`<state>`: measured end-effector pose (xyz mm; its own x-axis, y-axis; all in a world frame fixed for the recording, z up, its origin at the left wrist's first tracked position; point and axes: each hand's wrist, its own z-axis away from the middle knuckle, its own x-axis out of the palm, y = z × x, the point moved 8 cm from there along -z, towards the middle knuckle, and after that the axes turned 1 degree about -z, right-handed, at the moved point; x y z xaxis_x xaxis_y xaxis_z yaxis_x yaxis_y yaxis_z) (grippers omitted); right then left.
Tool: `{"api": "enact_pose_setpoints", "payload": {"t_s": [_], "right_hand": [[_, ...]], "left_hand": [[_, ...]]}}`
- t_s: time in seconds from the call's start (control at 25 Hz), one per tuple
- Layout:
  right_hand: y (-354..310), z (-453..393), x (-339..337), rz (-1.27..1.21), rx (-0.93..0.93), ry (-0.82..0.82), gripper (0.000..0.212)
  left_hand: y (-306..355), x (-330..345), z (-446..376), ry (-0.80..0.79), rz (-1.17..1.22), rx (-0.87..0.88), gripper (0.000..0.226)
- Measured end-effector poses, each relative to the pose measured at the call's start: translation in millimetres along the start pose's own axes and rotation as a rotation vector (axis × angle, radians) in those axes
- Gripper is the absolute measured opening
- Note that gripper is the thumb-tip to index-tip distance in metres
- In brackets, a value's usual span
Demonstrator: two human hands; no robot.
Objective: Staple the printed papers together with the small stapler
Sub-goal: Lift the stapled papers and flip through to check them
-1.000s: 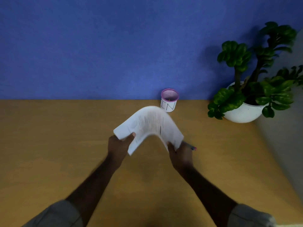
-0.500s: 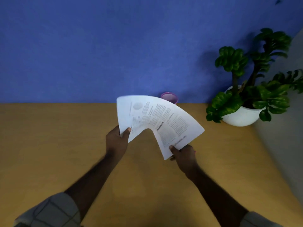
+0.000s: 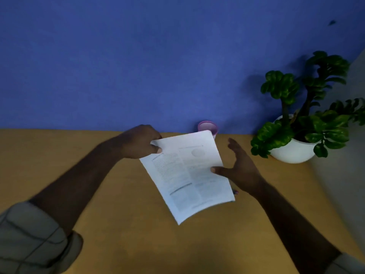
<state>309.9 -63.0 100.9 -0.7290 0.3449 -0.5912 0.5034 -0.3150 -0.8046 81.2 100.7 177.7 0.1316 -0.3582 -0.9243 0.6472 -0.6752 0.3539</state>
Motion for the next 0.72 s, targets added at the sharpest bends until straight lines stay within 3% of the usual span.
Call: {"api": "enact_pose_setpoints", "payload": {"t_s": [0.12, 0.2, 0.32, 0.48, 0.72], "right_hand": [[-39, 15, 27, -0.412, -0.171, -0.327, 0.047], [-42, 20, 33, -0.539, -0.151, -0.331, 0.023], [-32, 19, 30, -0.611, -0.089, -0.210, 0.018], [-17, 19, 31, -0.733, -0.037, -0.198, 0.020], [-1, 24, 53, -0.921, 0.044, -0.225, 0.026]], "left_hand": [[21, 2, -1, -0.139, -0.035, 0.046, 0.026], [27, -1, -2, -0.142, -0.012, 0.048, 0.026], [17, -9, -1, -0.107, 0.113, 0.006, 0.018], [-10, 0, 6, -0.105, 0.442, -0.078, 0.021], [-21, 51, 20, 0.254, 1.146, -0.253, 0.018]]}}
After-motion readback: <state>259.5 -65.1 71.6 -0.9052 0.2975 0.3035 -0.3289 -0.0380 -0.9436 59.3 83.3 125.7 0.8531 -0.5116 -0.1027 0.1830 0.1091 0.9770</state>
